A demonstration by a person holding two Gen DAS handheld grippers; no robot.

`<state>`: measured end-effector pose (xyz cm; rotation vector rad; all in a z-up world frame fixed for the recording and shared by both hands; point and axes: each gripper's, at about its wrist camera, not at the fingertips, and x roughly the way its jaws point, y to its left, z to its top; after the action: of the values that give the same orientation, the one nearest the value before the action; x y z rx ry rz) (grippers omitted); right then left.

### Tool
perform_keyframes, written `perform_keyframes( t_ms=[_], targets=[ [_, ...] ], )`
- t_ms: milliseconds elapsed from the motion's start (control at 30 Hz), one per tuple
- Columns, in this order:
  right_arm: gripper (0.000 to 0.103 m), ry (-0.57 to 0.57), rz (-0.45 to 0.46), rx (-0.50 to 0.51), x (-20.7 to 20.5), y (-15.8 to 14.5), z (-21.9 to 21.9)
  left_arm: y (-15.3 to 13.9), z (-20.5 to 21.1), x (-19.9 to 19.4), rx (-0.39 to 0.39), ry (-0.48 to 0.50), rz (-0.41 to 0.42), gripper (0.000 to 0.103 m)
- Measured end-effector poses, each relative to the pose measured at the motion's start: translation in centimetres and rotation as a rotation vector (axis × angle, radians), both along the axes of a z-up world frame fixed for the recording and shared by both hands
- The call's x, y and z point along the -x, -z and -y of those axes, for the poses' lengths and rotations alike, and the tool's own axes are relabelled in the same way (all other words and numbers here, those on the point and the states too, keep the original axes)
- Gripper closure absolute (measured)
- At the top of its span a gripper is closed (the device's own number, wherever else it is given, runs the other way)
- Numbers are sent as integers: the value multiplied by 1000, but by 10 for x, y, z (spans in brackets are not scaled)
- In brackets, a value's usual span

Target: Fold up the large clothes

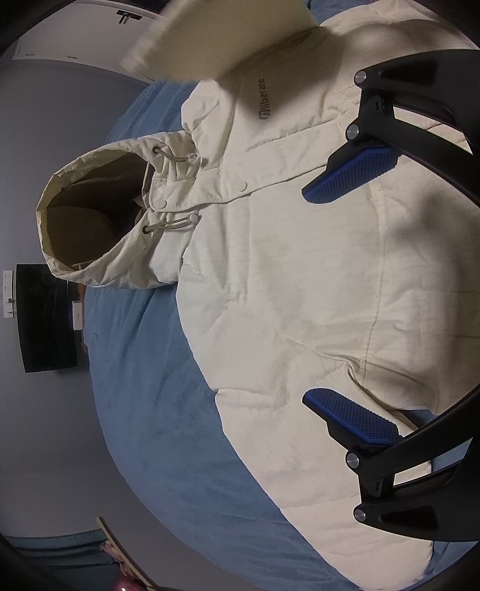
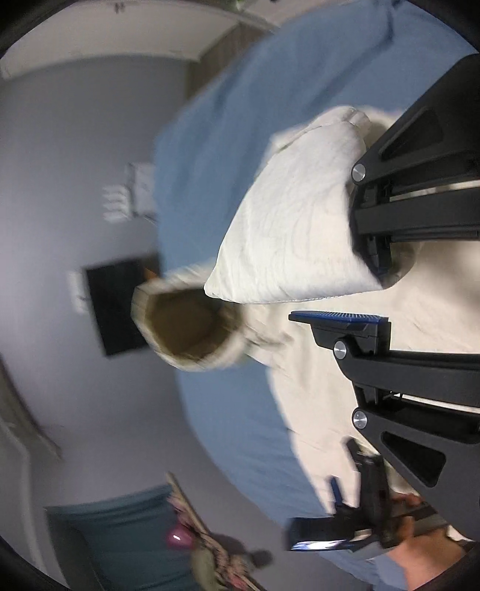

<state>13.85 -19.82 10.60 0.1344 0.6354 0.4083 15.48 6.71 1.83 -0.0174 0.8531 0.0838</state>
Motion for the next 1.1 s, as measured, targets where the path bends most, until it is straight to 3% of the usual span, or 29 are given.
perform_keyframes(
  t_ms=[167,200,233,300,333,367,433,533,633,700,900,1000,1067,1100],
  targets=[
    [90,-85,-121,60,-3,38,-34,0,1,1,29,25,3,6],
    [89,-112,-200,66,-1,56,-33,0,1,2,31,31,5,6],
    [82,-125,-247,57,3,66,-28,-2,3,2,36,45,10,6],
    [58,-168,-317,17,7,67,-16,-4,8,4,36,70,19,6],
    [42,-201,-336,7,15,62,-10,-6,13,5,30,93,26,6],
    [29,-214,-325,28,26,55,-4,-7,18,6,26,116,27,6],
    [22,-221,-244,75,42,42,7,-12,32,7,23,171,26,6],
    [9,-131,-99,136,58,15,42,-21,62,1,22,260,8,6],
    [8,30,-7,133,58,1,84,-24,98,-5,28,346,6,6],
    [8,168,-1,125,50,-5,113,-20,131,-10,31,437,-12,6],
    [8,403,-27,111,32,-5,174,11,226,-10,-115,608,-9,7],
    [8,424,-51,110,28,-1,187,31,255,-16,-169,625,-19,16],
    [8,415,-42,65,31,1,194,45,272,-21,-215,626,-39,25],
    [8,417,-38,55,33,2,196,49,277,-23,-251,618,-38,35]
  ],
)
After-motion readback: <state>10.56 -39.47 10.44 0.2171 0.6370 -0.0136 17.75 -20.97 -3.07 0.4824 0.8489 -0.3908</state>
